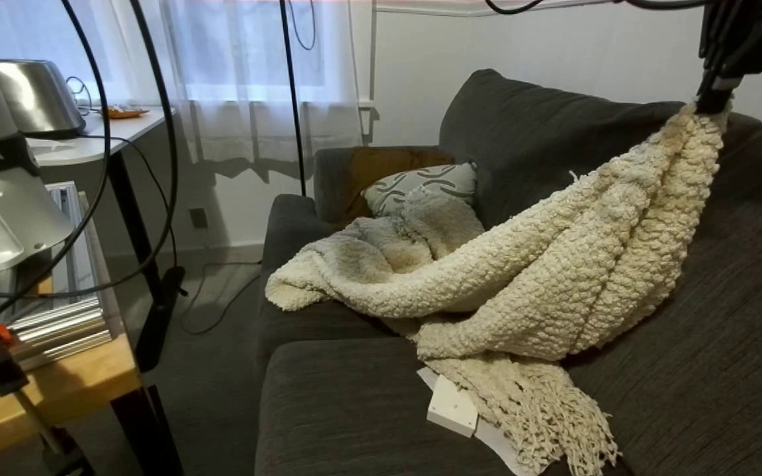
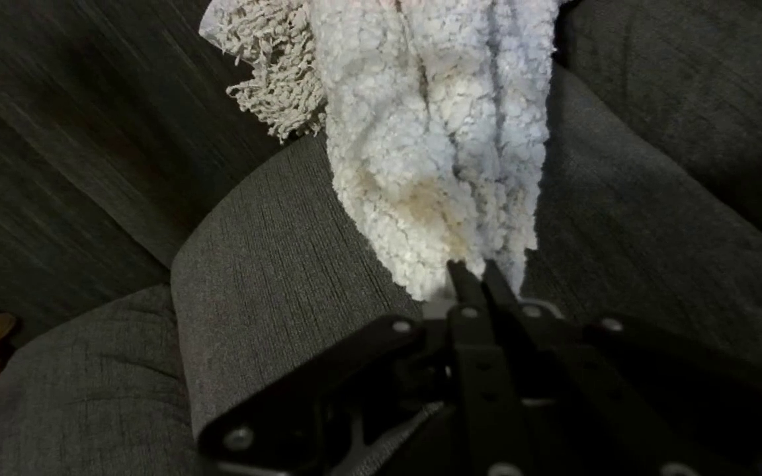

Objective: Move the cloth to the right

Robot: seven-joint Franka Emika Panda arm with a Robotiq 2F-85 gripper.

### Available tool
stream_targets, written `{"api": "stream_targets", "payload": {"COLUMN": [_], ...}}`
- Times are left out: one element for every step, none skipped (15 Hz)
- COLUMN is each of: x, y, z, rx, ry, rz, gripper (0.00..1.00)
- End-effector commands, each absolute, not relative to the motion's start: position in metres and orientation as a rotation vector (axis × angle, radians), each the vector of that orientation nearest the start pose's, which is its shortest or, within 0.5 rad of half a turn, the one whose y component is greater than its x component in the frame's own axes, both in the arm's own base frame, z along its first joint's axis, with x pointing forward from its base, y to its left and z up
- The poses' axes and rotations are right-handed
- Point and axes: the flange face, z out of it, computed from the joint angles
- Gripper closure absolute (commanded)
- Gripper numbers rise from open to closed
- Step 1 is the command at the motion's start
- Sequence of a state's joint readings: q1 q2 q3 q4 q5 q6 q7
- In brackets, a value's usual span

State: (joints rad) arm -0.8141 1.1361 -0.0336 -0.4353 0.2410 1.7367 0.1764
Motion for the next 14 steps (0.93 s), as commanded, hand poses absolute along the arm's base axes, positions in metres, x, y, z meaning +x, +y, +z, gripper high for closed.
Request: {"api": "stream_targets", "payload": {"x": [0.565, 0.564, 0.564, 0.563, 0.556, 0.549, 0.544, 0.538, 0.532, 0.525, 0.519, 0.513, 0.507, 0.500], "y": [-0.581, -0.581, -0.581, -0.584, -0.592, -0.598, -0.604, -0.610, -0.617, -0.623, -0.630, -0.636, -0.642, -0.648], "z": [0.386, 0.386, 0.388, 0.387, 0.387, 0.386, 0.385, 0.385, 0.386, 0.387, 0.387, 0.387, 0.388, 0.389], "rx": [-2.597, -2.597, -2.577, -2.530, -2.474, -2.423, -2.373, -2.319, -2.267, -2.213, -2.160, -2.108, -2.054, -1.999], "ry": [1.456, 1.457, 1.506, 1.557, 1.653, 1.726, 1.784, 1.841, 1.895, 1.945, 1.997, 2.046, 2.089, 2.134], "rz": [-0.336, -0.338, -0.331, -0.346, -0.345, -0.343, -0.345, -0.352, -0.358, -0.369, -0.378, -0.389, -0.402, -0.411], "gripper": [0.97, 0.99, 0.99, 0.99, 0.99, 0.99, 0.99, 0.99, 0.99, 0.99, 0.99, 0.99, 0.99, 0.99]}}
